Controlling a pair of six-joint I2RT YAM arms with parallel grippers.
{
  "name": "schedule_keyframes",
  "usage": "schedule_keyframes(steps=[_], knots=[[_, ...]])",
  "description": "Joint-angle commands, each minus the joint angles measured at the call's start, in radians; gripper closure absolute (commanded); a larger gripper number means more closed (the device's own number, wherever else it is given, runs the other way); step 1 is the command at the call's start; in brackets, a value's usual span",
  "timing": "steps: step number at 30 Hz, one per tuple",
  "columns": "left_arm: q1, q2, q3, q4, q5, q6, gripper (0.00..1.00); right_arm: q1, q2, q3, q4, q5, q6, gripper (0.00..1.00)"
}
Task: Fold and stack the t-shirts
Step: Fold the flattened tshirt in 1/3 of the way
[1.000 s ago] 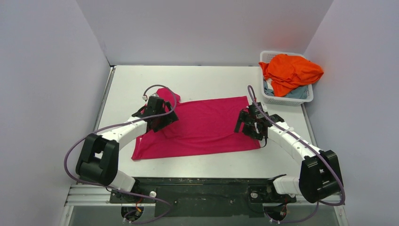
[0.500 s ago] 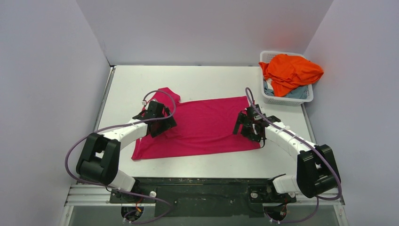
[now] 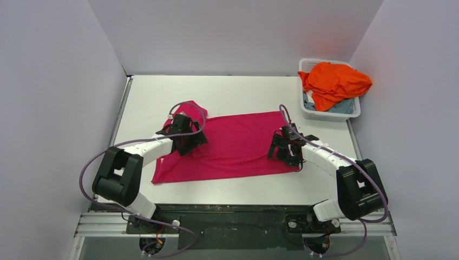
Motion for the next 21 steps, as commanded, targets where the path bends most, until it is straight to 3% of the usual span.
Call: schedule_keyframes(steps=[1, 11, 21], knots=[[-0.011, 0.008, 0.065, 0.051, 0.052, -0.013, 0.00, 0.004, 0.011, -0.008, 0.002, 0.009, 0.014, 0.22], [-0.018, 0.087, 0.130, 0.088, 0.093, -0.020, 0.00, 0.002, 0.005, -0.009, -0.001, 0.009, 0.008, 0.22], [-0.020, 0.233, 0.431, -0.004, 0.100, 0.094, 0.00, 0.000, -0.032, 0.001, -0.027, 0.023, 0.002, 0.22]])
